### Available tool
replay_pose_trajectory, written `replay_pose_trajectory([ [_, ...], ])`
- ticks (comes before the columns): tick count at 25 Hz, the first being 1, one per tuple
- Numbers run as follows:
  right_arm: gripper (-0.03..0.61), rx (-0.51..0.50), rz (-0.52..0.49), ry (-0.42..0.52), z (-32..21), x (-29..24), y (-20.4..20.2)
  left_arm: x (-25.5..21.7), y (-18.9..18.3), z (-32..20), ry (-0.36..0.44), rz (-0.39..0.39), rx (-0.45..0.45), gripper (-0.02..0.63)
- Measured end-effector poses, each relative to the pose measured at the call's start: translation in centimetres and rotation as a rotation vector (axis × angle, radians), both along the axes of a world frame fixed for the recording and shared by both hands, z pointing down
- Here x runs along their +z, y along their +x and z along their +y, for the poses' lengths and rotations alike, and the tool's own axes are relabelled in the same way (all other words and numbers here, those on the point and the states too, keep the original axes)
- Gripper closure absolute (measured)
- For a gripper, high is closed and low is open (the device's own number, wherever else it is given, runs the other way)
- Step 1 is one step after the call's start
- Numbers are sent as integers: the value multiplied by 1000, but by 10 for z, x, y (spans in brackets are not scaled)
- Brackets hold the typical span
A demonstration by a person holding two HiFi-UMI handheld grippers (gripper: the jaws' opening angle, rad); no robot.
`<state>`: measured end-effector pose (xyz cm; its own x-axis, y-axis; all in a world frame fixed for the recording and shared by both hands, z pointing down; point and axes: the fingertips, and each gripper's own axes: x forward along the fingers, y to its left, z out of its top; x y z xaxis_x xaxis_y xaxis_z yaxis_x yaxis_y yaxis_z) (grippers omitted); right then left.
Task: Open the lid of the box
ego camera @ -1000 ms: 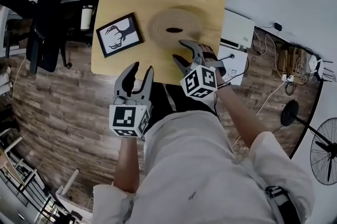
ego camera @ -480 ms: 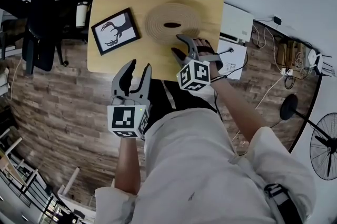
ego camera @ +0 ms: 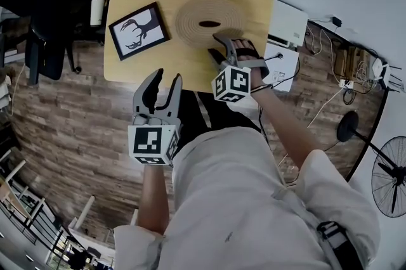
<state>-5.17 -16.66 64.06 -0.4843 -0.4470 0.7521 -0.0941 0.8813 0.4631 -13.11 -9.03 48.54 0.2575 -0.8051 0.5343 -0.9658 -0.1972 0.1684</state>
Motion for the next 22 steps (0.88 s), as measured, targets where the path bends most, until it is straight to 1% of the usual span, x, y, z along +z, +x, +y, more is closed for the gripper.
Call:
replay_pose_trajectory([
  [11, 397, -21, 53, 37, -2, 5, 1, -4, -8, 4, 4, 6, -5, 460],
  [22, 425, -32, 68, 27, 0, 5, 1, -9, -18, 13, 7, -4, -17, 460],
])
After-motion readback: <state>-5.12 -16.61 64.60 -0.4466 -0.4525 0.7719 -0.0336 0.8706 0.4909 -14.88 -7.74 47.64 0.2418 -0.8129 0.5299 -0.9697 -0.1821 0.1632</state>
